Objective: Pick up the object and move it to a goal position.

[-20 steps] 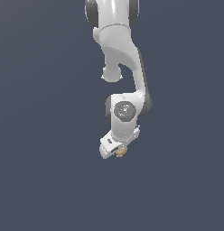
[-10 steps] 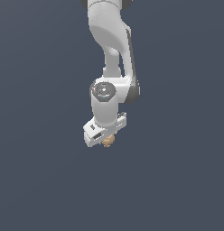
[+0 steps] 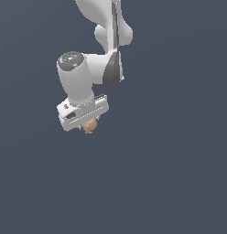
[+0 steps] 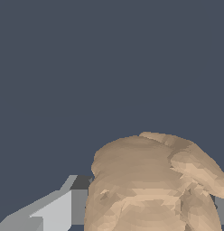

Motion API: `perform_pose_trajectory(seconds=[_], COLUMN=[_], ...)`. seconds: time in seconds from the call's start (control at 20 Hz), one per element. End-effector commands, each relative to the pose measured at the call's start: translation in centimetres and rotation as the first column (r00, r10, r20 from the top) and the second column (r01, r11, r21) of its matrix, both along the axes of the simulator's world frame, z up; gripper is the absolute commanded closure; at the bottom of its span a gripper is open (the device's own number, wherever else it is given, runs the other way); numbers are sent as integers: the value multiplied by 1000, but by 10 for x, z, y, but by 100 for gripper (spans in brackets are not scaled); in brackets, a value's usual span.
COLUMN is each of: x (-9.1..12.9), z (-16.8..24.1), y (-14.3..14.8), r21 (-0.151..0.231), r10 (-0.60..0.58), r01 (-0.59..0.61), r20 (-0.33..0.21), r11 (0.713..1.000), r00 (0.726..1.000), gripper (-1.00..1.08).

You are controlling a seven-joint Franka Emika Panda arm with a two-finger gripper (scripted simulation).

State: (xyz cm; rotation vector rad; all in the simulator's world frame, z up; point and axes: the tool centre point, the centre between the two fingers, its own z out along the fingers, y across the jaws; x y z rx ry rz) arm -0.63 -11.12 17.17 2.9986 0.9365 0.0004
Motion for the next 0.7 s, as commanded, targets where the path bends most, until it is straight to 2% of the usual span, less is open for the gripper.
perform_pose_trajectory(seconds=[0.0, 0.35, 0.65], x=[-10, -28, -32], z=[16, 49, 58], y=[-20, -61, -73], r21=[1, 1, 1], r10=[1, 1, 1], r01=[-1, -1, -1], r20=[0, 0, 0], r11=[1000, 1000, 1000], r00=[1000, 1000, 1000], gripper=[108, 108, 108])
